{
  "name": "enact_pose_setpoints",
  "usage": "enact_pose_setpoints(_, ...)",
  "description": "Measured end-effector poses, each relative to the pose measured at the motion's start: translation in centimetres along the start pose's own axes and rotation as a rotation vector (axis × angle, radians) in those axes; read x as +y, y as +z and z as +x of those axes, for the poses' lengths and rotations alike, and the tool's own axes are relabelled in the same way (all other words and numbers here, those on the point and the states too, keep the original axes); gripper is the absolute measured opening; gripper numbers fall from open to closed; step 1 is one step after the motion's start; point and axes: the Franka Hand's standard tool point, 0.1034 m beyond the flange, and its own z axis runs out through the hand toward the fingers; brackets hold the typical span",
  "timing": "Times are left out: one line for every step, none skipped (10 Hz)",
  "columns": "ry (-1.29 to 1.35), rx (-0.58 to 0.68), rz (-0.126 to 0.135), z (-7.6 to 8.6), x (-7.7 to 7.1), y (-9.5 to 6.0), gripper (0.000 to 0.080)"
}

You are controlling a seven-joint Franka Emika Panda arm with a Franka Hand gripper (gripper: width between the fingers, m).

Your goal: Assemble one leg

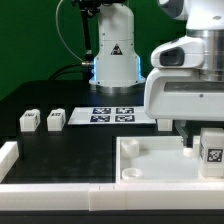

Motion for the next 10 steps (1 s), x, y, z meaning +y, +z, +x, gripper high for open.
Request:
enact_pose_setpoints(0.001,0.014,0.005,0.01,0.06,0.05,0.0649)
enact_pose_setpoints(0.045,0.011,0.008,-0.07,0.0,0.13,0.0649)
enact_pose_setpoints(0.138,0.008,0.015,-0.12,-0.14,0.14,0.0536)
enact_pose_setpoints(0.238,0.005,0.017,-0.15,-0.09,0.18,0.0536)
enact_pose_setpoints(0.328,-0.001,0.014,-0.21,0.23,0.27,0.0354)
enact_pose_setpoints(0.454,-0.006,0.018,-0.18,0.31,0.26,0.0297)
enact_pose_setpoints(0.64,-0.021,0.035,-0.07,0.4,0.16,0.0297)
enact_pose_setpoints(0.835,-0.043,0.056,-0.02,0.46,0.16,0.0297)
enact_pose_setpoints(1.02,-0.069,0.079,-0.02,0.48,0.23,0.0297)
enact_pose_setpoints(1.225,-0.106,0.101,-0.07,0.3,0.31,0.0297)
